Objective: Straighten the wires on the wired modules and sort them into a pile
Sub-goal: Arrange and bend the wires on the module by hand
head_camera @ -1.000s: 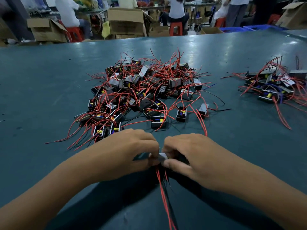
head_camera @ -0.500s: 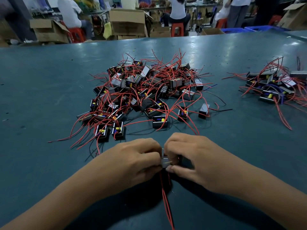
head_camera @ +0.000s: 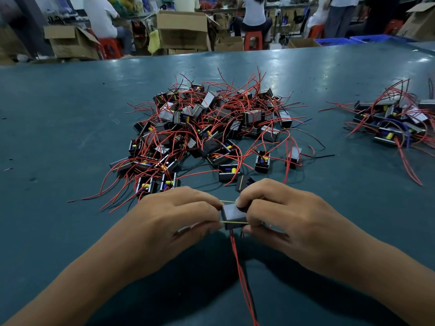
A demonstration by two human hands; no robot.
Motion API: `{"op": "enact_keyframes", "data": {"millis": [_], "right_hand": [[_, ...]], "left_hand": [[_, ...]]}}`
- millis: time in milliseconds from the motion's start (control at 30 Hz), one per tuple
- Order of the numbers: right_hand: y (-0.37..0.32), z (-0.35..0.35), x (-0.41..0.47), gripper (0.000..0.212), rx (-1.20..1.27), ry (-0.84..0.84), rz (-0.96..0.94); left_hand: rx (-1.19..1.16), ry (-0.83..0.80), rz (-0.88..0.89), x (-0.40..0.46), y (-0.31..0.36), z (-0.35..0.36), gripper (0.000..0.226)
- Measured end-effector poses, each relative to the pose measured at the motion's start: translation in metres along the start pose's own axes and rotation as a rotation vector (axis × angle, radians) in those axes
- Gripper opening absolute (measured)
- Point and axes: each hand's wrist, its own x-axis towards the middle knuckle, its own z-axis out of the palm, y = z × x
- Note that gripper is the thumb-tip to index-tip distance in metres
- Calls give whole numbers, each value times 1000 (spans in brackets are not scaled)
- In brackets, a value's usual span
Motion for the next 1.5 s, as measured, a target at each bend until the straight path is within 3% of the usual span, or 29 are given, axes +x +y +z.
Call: {"op": "enact_keyframes", "data": {"millis": [200,700,1033,1167,1500], "right_hand": [[-1,3,1,12,-30,52,-8],[-5,7,1,14,37,106,126],[-11,11,3,15,55,142,125],[-10,11,3,17,51,149,127],[-11,13,3,16,56,164,129]], "left_hand": [[-165,160,-77,8,13,4,6],[-197,385,-118,12,22,23,12],[-841,334,-410,13,26,28,34],[-956,243,-470,14,27,25,34],[-1177,258,-622,14,24,25,36]]}}
